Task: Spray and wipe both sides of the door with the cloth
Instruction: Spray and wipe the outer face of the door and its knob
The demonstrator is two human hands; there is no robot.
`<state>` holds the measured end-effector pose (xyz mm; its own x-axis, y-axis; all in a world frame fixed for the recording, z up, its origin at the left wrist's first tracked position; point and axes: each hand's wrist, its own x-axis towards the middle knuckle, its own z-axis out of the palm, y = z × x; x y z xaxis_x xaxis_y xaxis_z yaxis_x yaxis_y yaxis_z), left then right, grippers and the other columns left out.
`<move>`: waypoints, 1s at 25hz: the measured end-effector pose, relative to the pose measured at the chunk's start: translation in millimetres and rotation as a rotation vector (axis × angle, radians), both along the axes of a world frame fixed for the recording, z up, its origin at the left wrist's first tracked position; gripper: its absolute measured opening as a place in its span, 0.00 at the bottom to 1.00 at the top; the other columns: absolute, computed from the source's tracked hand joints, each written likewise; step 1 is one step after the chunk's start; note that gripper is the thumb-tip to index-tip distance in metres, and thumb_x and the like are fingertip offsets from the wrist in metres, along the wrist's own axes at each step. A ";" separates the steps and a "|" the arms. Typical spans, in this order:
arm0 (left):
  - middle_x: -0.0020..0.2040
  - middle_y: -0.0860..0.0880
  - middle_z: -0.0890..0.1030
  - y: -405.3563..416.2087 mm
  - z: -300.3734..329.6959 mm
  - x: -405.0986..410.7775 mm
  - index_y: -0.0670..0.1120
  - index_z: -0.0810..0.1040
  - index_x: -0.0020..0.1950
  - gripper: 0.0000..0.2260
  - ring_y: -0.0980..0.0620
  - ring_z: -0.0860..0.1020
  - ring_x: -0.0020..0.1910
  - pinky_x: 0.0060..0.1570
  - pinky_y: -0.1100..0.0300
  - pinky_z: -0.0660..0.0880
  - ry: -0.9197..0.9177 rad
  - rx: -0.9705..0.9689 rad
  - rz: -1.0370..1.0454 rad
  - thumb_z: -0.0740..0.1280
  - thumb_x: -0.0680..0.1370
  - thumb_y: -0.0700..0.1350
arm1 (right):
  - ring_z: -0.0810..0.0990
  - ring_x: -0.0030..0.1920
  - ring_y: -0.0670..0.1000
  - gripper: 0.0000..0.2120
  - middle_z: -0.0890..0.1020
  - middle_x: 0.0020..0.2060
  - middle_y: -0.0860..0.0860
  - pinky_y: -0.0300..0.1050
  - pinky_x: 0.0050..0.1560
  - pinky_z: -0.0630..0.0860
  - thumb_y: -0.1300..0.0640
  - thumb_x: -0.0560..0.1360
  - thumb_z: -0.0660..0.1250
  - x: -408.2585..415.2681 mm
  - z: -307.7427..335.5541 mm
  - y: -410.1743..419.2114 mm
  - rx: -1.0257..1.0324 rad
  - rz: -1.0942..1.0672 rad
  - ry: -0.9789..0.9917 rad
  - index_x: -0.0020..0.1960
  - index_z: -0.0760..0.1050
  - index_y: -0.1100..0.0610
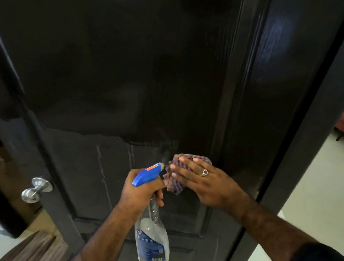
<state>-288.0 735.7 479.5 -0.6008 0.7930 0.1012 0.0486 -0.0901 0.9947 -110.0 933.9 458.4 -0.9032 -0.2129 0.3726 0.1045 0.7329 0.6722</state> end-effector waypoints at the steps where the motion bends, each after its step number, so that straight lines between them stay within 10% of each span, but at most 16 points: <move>1: 0.32 0.39 0.80 -5.1 1.0 -3.8 0.32 0.78 0.43 0.09 0.39 0.78 0.28 0.33 0.49 0.80 -0.001 0.012 0.005 0.76 0.74 0.36 | 0.50 0.87 0.58 0.37 0.56 0.87 0.53 0.58 0.86 0.43 0.58 0.77 0.69 -3.3 16.2 5.1 0.033 0.045 0.000 0.85 0.63 0.53; 6: 0.35 0.38 0.82 -32.7 13.1 -17.3 0.37 0.82 0.44 0.04 0.38 0.78 0.29 0.32 0.49 0.79 0.027 0.087 0.102 0.77 0.75 0.34 | 0.52 0.87 0.61 0.31 0.59 0.86 0.54 0.64 0.85 0.51 0.57 0.83 0.65 -59.5 80.1 -23.9 -0.234 -0.021 0.602 0.85 0.64 0.55; 13: 0.37 0.35 0.84 -70.5 14.6 -43.5 0.34 0.80 0.43 0.07 0.38 0.79 0.30 0.31 0.52 0.80 0.026 0.090 0.216 0.75 0.77 0.35 | 0.47 0.87 0.58 0.41 0.55 0.87 0.54 0.57 0.86 0.37 0.57 0.74 0.70 -63.6 1.6 -18.0 0.076 0.133 -0.116 0.85 0.61 0.54; 19: 0.36 0.35 0.82 -69.9 5.2 -46.3 0.35 0.79 0.39 0.10 0.38 0.78 0.28 0.31 0.50 0.78 0.045 0.085 0.200 0.76 0.76 0.36 | 0.48 0.87 0.61 0.33 0.56 0.87 0.55 0.65 0.85 0.51 0.56 0.84 0.64 -98.6 80.4 -45.2 -0.225 -0.020 0.574 0.86 0.59 0.55; 25: 0.36 0.35 0.83 -68.5 8.9 -49.8 0.35 0.81 0.40 0.07 0.40 0.78 0.28 0.28 0.53 0.79 -0.011 0.090 0.195 0.75 0.77 0.34 | 0.43 0.87 0.60 0.42 0.50 0.87 0.56 0.59 0.86 0.46 0.60 0.76 0.68 -96.3 -12.1 -44.7 -0.001 0.071 -0.088 0.87 0.56 0.55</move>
<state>-337.8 667.2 488.4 -0.7433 0.6498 0.1586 0.0625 -0.1686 0.9837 -206.3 889.2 446.4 -0.9151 -0.2769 0.2931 -0.0067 0.7372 0.6757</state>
